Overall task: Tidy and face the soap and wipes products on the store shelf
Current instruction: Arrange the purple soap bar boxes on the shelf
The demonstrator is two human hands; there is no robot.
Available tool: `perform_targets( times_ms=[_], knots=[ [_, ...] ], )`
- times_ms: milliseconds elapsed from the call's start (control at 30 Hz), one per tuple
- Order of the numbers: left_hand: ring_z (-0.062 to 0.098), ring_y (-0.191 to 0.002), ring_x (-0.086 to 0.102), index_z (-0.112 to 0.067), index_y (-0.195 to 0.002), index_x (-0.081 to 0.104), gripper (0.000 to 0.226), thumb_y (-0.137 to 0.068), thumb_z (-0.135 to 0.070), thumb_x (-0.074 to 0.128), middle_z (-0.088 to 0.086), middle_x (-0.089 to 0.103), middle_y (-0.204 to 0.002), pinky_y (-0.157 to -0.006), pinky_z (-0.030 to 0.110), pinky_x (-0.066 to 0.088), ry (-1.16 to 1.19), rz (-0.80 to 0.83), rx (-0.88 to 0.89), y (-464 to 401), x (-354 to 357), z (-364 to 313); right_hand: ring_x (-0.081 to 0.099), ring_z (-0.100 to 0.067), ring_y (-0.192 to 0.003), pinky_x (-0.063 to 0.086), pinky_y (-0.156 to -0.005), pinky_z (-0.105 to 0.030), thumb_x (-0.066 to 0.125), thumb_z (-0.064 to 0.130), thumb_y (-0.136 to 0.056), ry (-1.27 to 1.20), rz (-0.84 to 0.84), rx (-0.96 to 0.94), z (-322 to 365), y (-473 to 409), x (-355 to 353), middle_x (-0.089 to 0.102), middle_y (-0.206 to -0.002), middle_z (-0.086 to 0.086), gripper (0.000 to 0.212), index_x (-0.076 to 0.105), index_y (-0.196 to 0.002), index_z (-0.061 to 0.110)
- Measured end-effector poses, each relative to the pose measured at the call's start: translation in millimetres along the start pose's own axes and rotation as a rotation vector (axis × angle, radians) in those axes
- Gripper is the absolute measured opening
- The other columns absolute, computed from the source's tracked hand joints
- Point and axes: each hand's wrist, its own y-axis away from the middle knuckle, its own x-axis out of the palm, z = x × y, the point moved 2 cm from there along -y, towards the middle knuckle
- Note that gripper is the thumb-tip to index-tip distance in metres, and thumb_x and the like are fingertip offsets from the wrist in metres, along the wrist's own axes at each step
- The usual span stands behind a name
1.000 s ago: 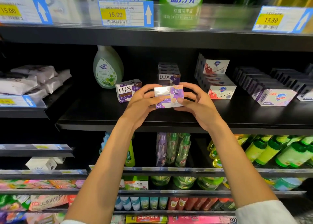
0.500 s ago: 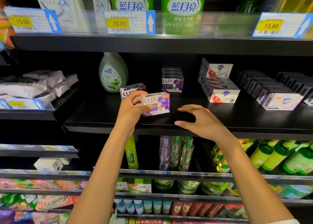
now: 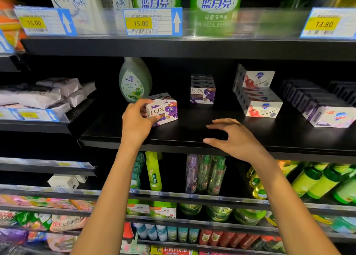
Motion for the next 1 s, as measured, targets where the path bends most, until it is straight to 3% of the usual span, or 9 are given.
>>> perform_targets(
  times_ms=[133, 300, 400, 500, 633, 733, 833, 900, 1000],
  knots=[
    [0.016, -0.098, 0.066, -0.020, -0.125, 0.069, 0.050, -0.080, -0.012, 0.089, 0.007, 0.062, -0.118, -0.075, 0.011, 0.048, -0.028, -0.009, 0.012, -8.4, 0.0, 3.8, 0.033, -0.003, -0.148, 0.036, -0.121, -0.038, 0.065, 0.071, -0.087, -0.002, -0.005, -0.002, -1.1, -0.2, -0.5, 0.043, -0.153, 0.021, 0.062, 0.057, -0.143, 0.044],
    [0.018, -0.100, 0.066, -0.021, -0.127, 0.068, 0.051, -0.081, -0.014, 0.089, 0.007, 0.057, -0.119, -0.088, 0.028, 0.057, -0.043, -0.022, 0.041, -8.7, 1.7, 6.0, 0.034, -0.004, -0.147, 0.036, -0.120, -0.037, 0.065, 0.071, -0.087, -0.006, 0.005, 0.003, -0.9, -1.1, -0.4, 0.043, -0.153, 0.021, 0.061, 0.058, -0.141, 0.046],
    [0.016, -0.102, 0.063, -0.022, -0.132, 0.063, 0.057, -0.082, -0.013, 0.089, 0.007, 0.054, -0.122, -0.086, 0.020, 0.052, -0.050, -0.025, 0.053, -4.9, 2.0, 4.7, 0.039, -0.006, -0.145, 0.037, -0.116, -0.033, 0.066, 0.067, -0.089, -0.065, -0.014, 0.003, 1.1, -2.6, -4.4, 0.050, -0.148, 0.019, 0.053, 0.061, -0.137, 0.044],
    [0.010, -0.093, 0.058, -0.024, -0.140, 0.054, 0.065, -0.084, -0.018, 0.088, 0.004, 0.050, -0.117, -0.075, 0.009, 0.042, -0.059, -0.064, 0.037, 4.3, -0.8, 5.3, 0.050, -0.008, -0.135, 0.041, -0.109, -0.032, 0.066, 0.064, -0.092, -0.181, -0.064, 0.034, 3.4, -8.0, -10.9, 0.060, -0.140, 0.016, 0.046, 0.064, -0.133, 0.044],
    [0.008, -0.082, 0.057, -0.020, -0.125, 0.060, 0.041, -0.090, -0.026, 0.082, 0.001, 0.057, -0.100, -0.073, 0.018, 0.046, -0.055, -0.101, 0.121, 29.1, 0.1, 3.1, 0.061, -0.009, -0.111, 0.048, -0.092, -0.027, 0.068, 0.058, -0.094, -0.241, -0.156, 0.052, 7.3, -39.9, -23.7, 0.064, -0.123, 0.010, 0.052, 0.060, -0.140, 0.034],
    [0.009, -0.083, 0.061, -0.017, -0.116, 0.070, 0.026, -0.094, -0.030, 0.076, -0.001, 0.063, -0.095, -0.080, 0.030, 0.054, -0.029, 0.022, 0.275, 48.9, 11.6, -1.7, 0.065, -0.018, -0.108, 0.052, -0.082, -0.030, 0.072, 0.053, -0.093, -0.273, -0.188, 0.085, 2.2, -77.7, -27.7, 0.066, -0.120, 0.005, 0.055, 0.056, -0.142, 0.033],
    [0.005, -0.109, 0.061, -0.028, -0.130, 0.067, 0.043, -0.095, -0.053, 0.067, -0.011, 0.063, -0.118, -0.096, 0.031, 0.053, -0.119, 0.259, 0.307, 57.9, 18.2, -8.9, 0.068, -0.027, -0.107, 0.060, -0.064, -0.033, 0.075, 0.040, -0.094, -0.370, -0.200, 0.167, -3.2, -109.9, -25.3, 0.065, -0.133, -0.002, 0.054, 0.051, -0.142, 0.033],
    [0.002, -0.128, 0.050, -0.040, -0.141, 0.059, 0.056, -0.093, -0.069, 0.057, -0.022, 0.052, -0.140, -0.104, 0.031, 0.045, -0.322, 0.429, 0.300, 57.6, 17.2, -10.3, 0.066, -0.030, -0.112, 0.058, -0.055, -0.031, 0.075, 0.035, -0.095, -0.344, -0.198, 0.206, -5.8, -127.9, -24.4, 0.060, -0.141, -0.003, 0.058, 0.048, -0.147, 0.030],
    [0.000, -0.141, 0.040, -0.049, -0.148, 0.050, 0.064, -0.090, -0.077, 0.052, -0.029, 0.037, -0.154, -0.106, 0.032, 0.039, -0.484, 0.544, 0.320, 55.2, 13.2, -8.6, 0.072, -0.031, -0.102, 0.054, -0.041, -0.027, 0.078, 0.036, -0.091, -0.252, -0.226, 0.224, -12.5, -150.2, -22.0, 0.066, -0.134, -0.004, 0.063, 0.051, -0.147, 0.028]
  ],
)
